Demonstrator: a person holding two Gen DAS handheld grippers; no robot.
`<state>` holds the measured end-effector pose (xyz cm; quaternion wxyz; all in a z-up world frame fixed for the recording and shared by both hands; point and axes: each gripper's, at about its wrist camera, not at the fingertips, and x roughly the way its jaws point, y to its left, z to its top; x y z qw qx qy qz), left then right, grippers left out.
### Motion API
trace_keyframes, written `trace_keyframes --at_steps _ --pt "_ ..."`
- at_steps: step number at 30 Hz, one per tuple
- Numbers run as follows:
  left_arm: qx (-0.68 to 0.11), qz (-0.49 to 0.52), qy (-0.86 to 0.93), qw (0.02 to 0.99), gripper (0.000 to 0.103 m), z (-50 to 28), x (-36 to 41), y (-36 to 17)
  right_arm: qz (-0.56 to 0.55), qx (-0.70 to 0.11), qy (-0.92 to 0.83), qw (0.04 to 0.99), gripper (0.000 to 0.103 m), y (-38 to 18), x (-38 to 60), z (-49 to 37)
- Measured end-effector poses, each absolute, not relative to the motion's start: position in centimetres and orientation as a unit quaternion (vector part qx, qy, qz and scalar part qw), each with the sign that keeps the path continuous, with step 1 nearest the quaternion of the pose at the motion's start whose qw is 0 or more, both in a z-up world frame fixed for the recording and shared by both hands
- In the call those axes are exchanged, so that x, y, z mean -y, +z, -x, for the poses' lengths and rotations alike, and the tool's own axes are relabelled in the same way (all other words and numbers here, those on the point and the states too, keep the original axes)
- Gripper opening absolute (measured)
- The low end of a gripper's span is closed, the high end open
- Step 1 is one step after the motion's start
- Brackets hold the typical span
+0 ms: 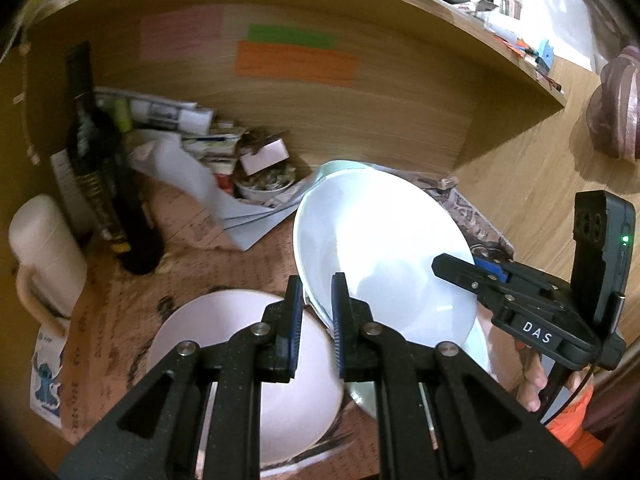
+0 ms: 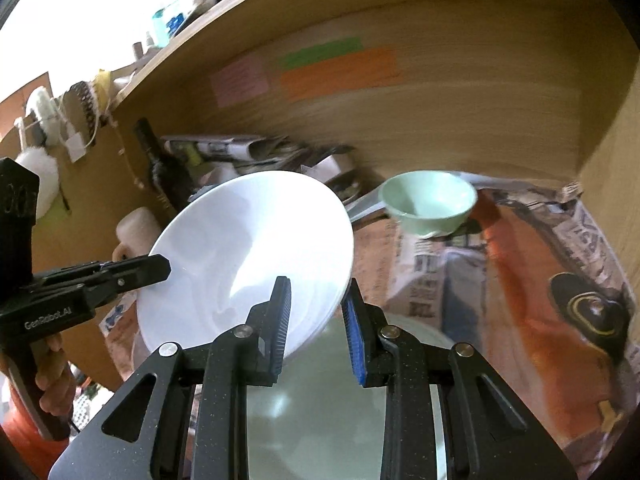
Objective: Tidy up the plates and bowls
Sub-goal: 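Lower the white spotted bowl into the pale pink bowl with the left tool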
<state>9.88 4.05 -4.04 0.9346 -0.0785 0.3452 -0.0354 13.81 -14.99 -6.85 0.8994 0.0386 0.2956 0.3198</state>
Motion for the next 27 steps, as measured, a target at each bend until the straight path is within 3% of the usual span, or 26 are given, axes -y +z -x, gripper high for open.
trace_keyframes --at_steps 27 --pt "-0.381 0.126 0.026 0.915 0.011 -4.6 -12.2 -9.8 0.013 -0.366 0.378 0.85 0.024 -11.6 5.6 -11.8"
